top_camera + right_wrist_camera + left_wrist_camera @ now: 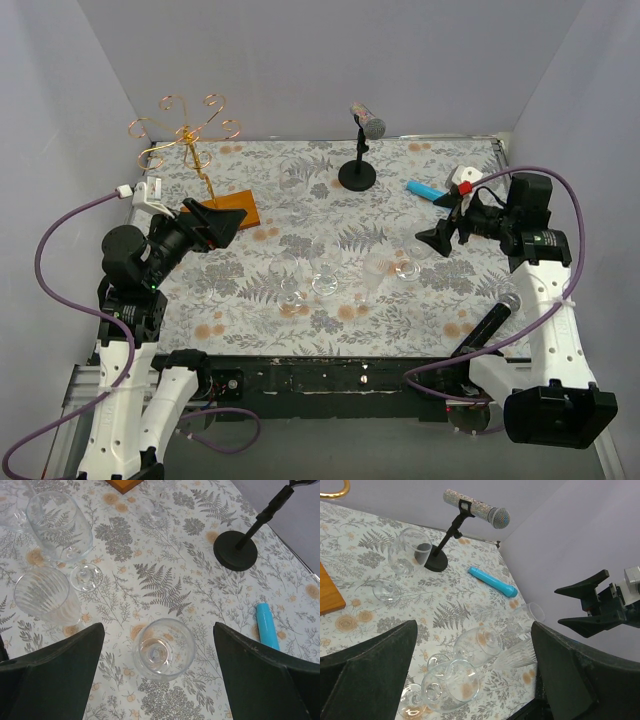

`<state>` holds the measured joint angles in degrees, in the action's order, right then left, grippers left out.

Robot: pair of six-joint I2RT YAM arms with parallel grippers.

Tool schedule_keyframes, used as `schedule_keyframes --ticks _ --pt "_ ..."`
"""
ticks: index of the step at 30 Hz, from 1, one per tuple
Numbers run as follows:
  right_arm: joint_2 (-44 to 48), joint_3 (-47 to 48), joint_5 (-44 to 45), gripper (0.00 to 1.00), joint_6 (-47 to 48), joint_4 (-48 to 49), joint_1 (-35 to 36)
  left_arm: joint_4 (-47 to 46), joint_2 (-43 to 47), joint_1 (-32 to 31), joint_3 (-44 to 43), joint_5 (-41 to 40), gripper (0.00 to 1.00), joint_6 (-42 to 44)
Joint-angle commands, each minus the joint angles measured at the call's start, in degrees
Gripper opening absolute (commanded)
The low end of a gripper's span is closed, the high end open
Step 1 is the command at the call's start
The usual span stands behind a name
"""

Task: Place the wine glass upside down on the wine glass rack
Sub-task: Pick up the wine glass at the center of the board.

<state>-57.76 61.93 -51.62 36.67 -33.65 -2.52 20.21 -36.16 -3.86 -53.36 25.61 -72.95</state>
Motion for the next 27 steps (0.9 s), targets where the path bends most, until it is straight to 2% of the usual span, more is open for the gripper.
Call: schedule_keyframes --ticks 1,5,12,18,22,27 --pt "-0.8 3.5 -2.6 0.98 6.0 -3.4 1.3 -1.2 0.0 0.2 -1.5 1.6 0.98 -0.5" --pt "-2.1 5.0 -3.8 0.98 10.1 -6.3 2.3 -1.2 -0.1 0.2 -1.2 1.7 0.98 -0.7" --pt "-6.4 9.7 -5.5 0.98 27.3 -17.7 9.9 -1.2 -0.4 0.2 -1.1 3.3 0.98 -1.9" --pt "-12.5 14.1 -2.7 0.95 38.4 -25.1 20.1 -1.0 0.3 0.2 -0.3 3.3 0.98 -2.4" --pt "-14.3 15.4 -0.6 0.89 38.7 -25.7 25.6 -0.2 0.4 0.2 -0.7 3.2 0.98 -2.3" --pt "-13.4 14.3 0.7 0.80 35.8 -23.3 26.7 0.6 0.6 0.2 -1.2 2.9 0.98 -2.1"
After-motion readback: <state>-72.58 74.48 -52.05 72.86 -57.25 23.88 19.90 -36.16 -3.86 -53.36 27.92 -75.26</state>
